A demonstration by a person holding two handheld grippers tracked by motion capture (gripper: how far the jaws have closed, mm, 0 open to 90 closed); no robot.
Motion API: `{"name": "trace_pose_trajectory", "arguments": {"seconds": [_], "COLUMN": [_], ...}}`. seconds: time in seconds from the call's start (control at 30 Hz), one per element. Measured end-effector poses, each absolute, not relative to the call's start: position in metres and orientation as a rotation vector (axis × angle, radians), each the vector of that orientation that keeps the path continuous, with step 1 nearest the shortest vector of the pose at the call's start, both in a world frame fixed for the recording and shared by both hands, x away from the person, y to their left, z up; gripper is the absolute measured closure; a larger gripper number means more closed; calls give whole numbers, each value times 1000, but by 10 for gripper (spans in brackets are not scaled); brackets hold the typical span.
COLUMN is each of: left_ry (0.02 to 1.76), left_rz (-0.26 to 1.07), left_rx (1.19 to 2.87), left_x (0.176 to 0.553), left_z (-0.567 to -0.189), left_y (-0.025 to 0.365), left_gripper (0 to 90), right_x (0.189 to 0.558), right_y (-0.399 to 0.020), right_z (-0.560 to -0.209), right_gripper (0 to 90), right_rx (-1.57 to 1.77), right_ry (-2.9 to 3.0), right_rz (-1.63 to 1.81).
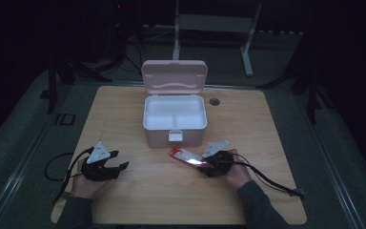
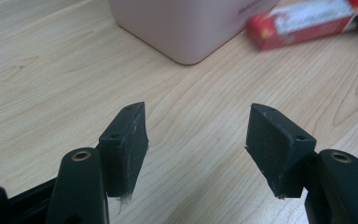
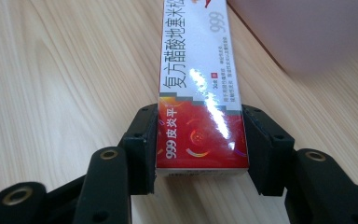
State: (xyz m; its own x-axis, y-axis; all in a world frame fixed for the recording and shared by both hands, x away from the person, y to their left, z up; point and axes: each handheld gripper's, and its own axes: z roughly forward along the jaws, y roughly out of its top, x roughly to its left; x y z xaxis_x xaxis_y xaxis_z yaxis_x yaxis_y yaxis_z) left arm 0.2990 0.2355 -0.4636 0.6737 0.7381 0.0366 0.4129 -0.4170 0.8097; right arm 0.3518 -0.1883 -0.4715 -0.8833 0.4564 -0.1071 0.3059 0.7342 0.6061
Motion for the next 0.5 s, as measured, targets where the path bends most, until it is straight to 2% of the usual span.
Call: {"name": "trace_pose_trajectory", "arguments": {"seconds": [0.3, 0.5], "left_ry": [883, 884], "left_rz": [494, 489], "left_rx": [2064, 2071], "left_x": [299, 300], "left_z": [-464, -466], "left_y": [235, 234], "left_gripper": [380, 380], "right_x": [327, 306], "right_y": [-281, -319], "right_z": [-469, -472], "right_gripper": [503, 502], "right_rx": [816, 922], "right_ry": [2568, 2512], "right_rz": [867, 909]}}
